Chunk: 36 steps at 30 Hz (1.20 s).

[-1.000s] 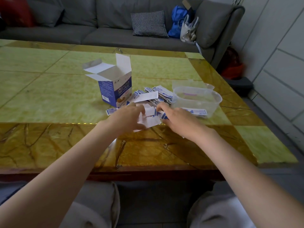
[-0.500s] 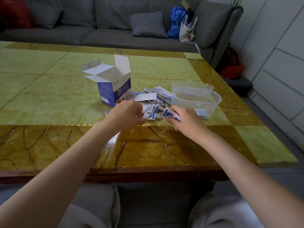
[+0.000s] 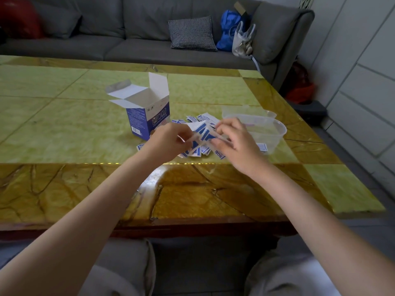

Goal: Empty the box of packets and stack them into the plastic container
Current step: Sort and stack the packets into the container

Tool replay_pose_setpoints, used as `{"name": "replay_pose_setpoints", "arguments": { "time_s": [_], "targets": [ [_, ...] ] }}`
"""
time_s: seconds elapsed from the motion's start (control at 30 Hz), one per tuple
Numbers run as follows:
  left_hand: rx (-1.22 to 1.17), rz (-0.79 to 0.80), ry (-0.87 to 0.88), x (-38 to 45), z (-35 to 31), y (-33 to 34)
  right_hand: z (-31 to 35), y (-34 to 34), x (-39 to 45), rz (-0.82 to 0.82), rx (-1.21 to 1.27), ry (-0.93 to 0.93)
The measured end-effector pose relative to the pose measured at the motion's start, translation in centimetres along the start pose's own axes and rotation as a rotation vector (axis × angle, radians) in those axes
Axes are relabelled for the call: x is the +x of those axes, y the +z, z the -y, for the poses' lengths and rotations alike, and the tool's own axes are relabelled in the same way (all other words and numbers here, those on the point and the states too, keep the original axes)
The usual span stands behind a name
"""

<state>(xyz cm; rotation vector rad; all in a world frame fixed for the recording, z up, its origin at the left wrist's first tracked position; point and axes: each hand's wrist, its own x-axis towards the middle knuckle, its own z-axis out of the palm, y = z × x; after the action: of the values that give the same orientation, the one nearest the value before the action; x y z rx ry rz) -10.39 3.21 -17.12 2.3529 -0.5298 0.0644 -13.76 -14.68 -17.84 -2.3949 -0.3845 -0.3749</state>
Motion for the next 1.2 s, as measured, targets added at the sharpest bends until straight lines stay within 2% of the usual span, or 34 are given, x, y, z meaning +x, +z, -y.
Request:
{"name": "replay_pose_setpoints", "arguments": {
  "time_s": [0.07,0.1,0.2,0.27,0.4,0.47,0.6,0.77,0.87,0.93,1.03,1.1,1.2],
  "targets": [
    [0.123,0.008,0.092,0.0,-0.2,0.2,0.1,0.1,0.1,0.005,-0.192,-0.231],
    [0.156,0.033,0.114,0.1,-0.3,0.3,0.1,0.2,0.1,0.054,-0.233,-0.267],
    [0.268,0.03,0.157,0.1,-0.2,0.5,0.1,0.3,-0.2,0.148,-0.298,-0.21],
    [0.397,0.01,0.094,0.1,0.6,0.2,0.0,-0.1,-0.2,0.163,-0.354,-0.184],
    [0.587,0.214,0.013,0.1,1.9,0.2,-1.1,0.1,-0.7,0.267,-0.441,-0.132],
    [0.585,0.195,0.022,0.1,1.9,0.4,-1.7,0.6,-0.9,0.333,-0.506,-0.141],
    [0.568,0.116,0.033,0.1,1.6,0.6,-1.8,1.0,-0.8,0.337,-0.5,-0.13],
    [0.536,0.174,0.08,-0.1,1.4,0.7,-1.6,0.3,-0.6,0.357,-0.414,-0.06],
    [0.466,0.044,0.02,-0.2,1.3,0.9,-1.5,-0.1,-0.5,0.332,-0.388,-0.026],
    [0.33,-0.055,-0.064,-0.1,1.3,0.6,-1.2,-0.1,-0.5,0.268,-0.269,0.05],
    [-0.014,-0.148,-0.21,0.0,1.1,-0.3,-0.3,-0.3,-0.2,0.133,0.065,0.225],
    [-0.24,-0.122,-0.307,0.1,0.7,-0.5,0.2,-0.3,-0.2,0.064,0.378,0.402],
    [-0.508,-0.025,-0.408,0.1,0.1,0.0,1.1,0.1,-0.3,0.11,0.943,0.65]
  ]
}}
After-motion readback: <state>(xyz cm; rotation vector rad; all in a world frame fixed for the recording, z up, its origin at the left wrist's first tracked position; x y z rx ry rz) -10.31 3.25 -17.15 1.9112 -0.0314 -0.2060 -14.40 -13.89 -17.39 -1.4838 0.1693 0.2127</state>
